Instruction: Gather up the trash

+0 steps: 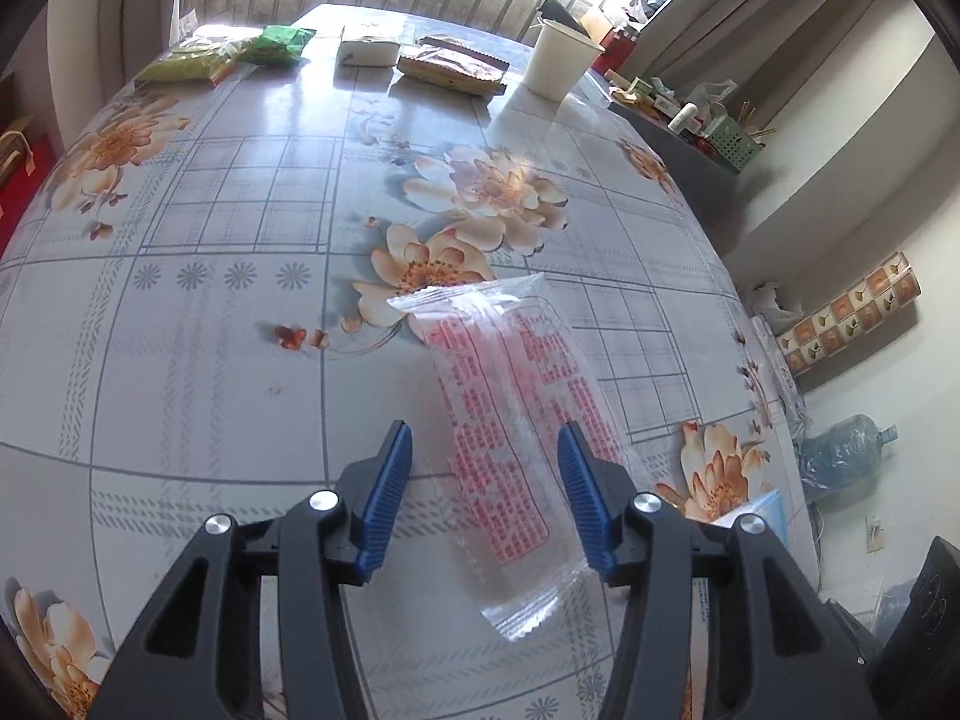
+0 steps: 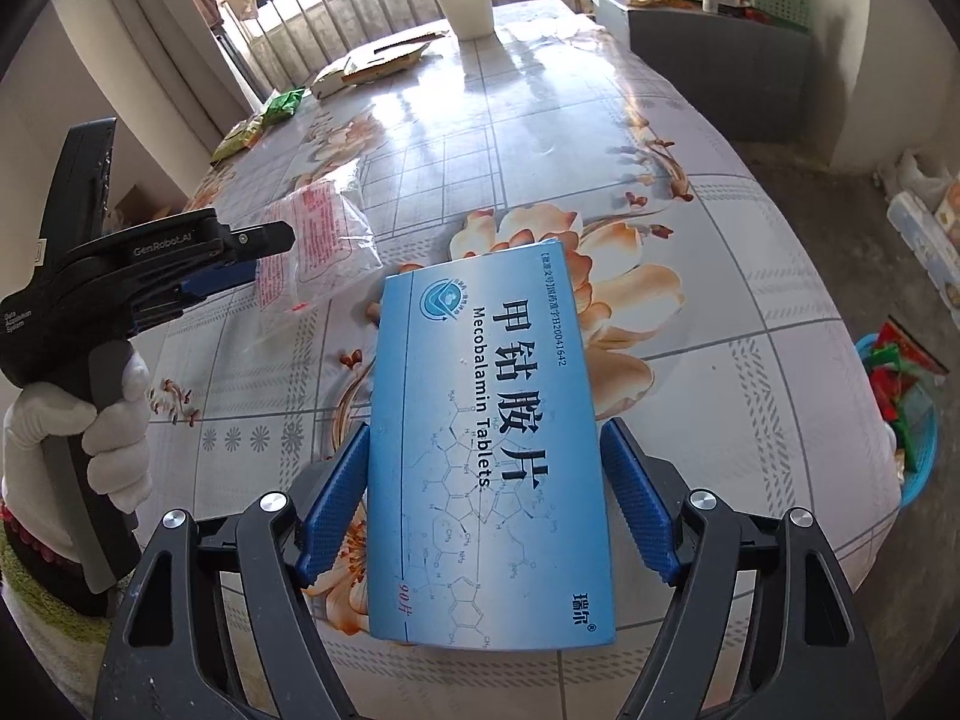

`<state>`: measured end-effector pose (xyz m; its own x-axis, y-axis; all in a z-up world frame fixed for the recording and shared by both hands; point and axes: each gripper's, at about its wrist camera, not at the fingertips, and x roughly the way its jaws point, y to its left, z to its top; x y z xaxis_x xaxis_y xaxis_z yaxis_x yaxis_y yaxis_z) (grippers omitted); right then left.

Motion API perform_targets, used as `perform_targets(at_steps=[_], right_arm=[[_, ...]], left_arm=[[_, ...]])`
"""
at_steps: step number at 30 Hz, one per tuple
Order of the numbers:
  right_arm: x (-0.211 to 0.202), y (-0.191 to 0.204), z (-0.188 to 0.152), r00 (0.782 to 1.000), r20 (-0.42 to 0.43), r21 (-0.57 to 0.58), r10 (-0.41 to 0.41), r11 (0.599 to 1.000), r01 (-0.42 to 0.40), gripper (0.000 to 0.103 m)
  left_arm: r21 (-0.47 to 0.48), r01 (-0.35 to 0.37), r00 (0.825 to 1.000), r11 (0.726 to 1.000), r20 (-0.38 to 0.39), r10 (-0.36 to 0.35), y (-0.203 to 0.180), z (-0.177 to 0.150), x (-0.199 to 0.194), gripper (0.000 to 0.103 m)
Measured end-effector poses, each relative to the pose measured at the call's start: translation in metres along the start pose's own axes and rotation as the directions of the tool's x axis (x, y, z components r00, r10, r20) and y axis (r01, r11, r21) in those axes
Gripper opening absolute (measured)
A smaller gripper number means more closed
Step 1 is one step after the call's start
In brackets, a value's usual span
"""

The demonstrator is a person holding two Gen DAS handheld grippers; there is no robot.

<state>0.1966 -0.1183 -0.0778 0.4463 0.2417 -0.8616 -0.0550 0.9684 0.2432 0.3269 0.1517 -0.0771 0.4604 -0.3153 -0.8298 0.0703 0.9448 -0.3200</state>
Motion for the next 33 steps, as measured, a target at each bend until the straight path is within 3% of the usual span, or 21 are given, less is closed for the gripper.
perform_targets(at_steps=[7,9,15,17,27,33], right_arm=[[0.005,0.0,0.005,1.0,0.013,0.005,-0.018,1.0,0.018,0.074],[0.006,0.0,0.006,0.999,0.019,0.002,-0.026,1.0,0.026,0.074],[0.01,0.006,0.007,0.998,0.028,-0.019,-0.056,0.998,0.056,0.073],[0.01,0.006,0.008,0.998,0.032,-0.022,-0.061,0.998,0.062,0.072],[0.002,0.001,0.009,0.995,0.065,-0.023,-0.081,0.996,0.083,0.069],[-0.005,0.007,0.039,0.99,0.126,-0.054,-0.06,0.996,0.067,0.069]], left_arm=[[0.142,-0.111,0.993,0.984,0.061,0.104,-0.021,-0.004,0.009,0.045],[0.182,-0.143,0.988,0.973,0.081,0.13,-0.025,-0.006,0.011,0.029],[0.256,-0.173,0.982,0.951,0.12,0.146,-0.03,-0.013,0.013,0.004],[0.257,-0.162,0.983,0.953,0.122,0.134,-0.03,-0.015,0.013,0.0],[0.191,-0.017,0.995,0.981,0.101,-0.002,-0.018,-0.027,-0.01,0.0],[0.116,0.058,0.995,0.992,0.078,-0.067,-0.007,-0.025,-0.018,0.0]])
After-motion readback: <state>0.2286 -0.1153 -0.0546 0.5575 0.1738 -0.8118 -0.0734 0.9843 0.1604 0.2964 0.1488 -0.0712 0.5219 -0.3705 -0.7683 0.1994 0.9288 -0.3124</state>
